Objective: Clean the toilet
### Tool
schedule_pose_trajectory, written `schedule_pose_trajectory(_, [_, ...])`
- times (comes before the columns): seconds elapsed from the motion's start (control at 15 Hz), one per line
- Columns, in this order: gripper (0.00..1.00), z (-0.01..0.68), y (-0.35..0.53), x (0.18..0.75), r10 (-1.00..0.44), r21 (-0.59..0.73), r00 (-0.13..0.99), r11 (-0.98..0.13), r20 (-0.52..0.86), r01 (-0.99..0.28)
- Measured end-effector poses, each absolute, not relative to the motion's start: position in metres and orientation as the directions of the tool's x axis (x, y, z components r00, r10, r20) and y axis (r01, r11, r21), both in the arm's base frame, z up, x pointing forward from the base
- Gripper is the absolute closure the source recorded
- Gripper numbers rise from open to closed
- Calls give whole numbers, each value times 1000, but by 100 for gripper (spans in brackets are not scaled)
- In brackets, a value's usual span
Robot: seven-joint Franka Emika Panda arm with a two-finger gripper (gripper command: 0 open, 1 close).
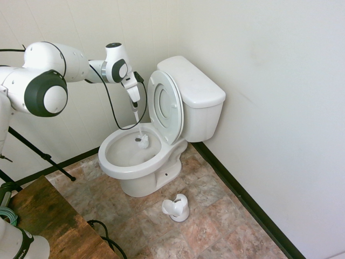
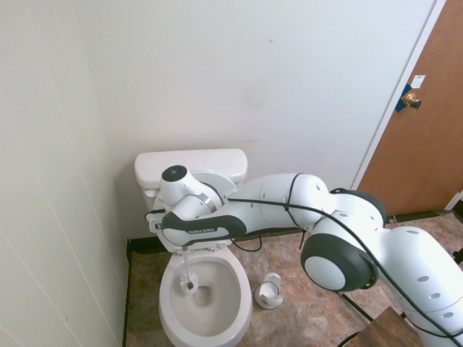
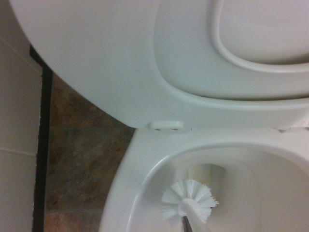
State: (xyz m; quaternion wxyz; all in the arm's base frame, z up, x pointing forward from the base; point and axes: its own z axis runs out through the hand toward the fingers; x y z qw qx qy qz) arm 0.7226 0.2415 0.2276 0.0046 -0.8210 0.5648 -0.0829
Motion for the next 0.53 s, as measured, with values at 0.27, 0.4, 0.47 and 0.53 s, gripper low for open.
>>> schedule_pose_trajectory(0.27, [100, 212, 238, 737, -942, -135, 311, -327, 123, -935])
schedule_pose_trajectory(0.4, [100, 206, 232, 741, -949, -148, 291, -306, 119, -940])
schedule_pose_trajectory(0.47, [100, 206, 228, 742, -952, -150, 283, -299, 119, -942])
schedule_pose_trajectory(0.53, [100, 205, 227, 744, -953, -153, 279, -295, 120, -943])
